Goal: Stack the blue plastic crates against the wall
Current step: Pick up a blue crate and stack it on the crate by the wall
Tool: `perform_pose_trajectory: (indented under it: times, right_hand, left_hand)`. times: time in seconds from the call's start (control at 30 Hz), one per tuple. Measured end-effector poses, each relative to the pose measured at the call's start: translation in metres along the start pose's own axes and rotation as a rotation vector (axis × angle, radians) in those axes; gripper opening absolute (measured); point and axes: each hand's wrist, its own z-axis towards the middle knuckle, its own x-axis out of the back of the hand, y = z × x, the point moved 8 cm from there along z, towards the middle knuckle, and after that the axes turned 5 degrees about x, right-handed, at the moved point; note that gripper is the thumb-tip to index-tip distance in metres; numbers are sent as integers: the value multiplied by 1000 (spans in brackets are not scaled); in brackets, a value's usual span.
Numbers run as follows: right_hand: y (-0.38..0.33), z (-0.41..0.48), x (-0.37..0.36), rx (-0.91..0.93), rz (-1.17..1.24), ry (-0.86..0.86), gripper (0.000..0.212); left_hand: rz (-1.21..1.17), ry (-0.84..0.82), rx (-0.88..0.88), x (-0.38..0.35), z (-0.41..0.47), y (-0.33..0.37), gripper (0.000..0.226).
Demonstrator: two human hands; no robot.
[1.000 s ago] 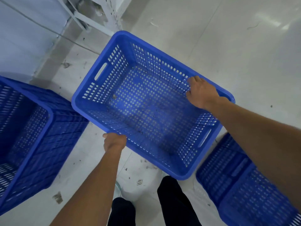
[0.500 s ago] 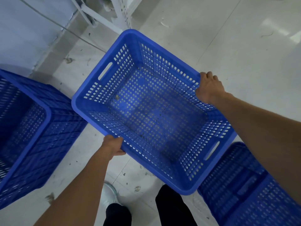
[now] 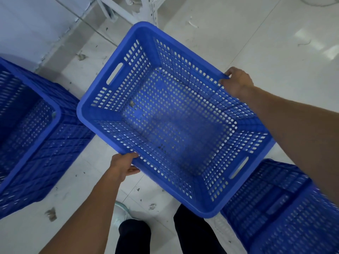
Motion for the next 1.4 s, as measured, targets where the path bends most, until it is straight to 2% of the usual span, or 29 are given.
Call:
perform_pose_trajectory:
  times: [0.23, 0.43, 0.63, 0.8, 0.97, 1.07, 1.33, 1.4]
  right_hand:
    - [-34, -54, 44, 2, 137, 18, 34]
    - [-125, -125, 128, 117, 142, 34, 31]
    - [-231, -191, 215, 215, 118, 90, 29]
    - [-324, -241, 252, 294, 63, 97, 26]
    - [-431, -298, 254, 445, 7, 92, 18]
    - [-495, -331, 241, 515, 39, 101, 26]
    - [-682, -416, 162, 711, -30, 61, 29]
    - [-720, -433, 138, 747, -42, 32, 27]
  left_hand:
    - [-149, -104, -45, 25, -65, -17, 22]
    - [-191, -103, -94, 86, -164, 0, 35]
    - [-220, -33, -194, 156, -270, 33, 15]
    - [-275, -13, -239, 227, -336, 45, 4]
    - [-410, 52, -305, 313, -365, 37, 4]
    - [-491, 76, -336, 369, -367, 23, 5]
    - [-689, 121, -296, 495, -355, -37, 11]
    - [-746, 143, -266, 520, -350, -50, 20]
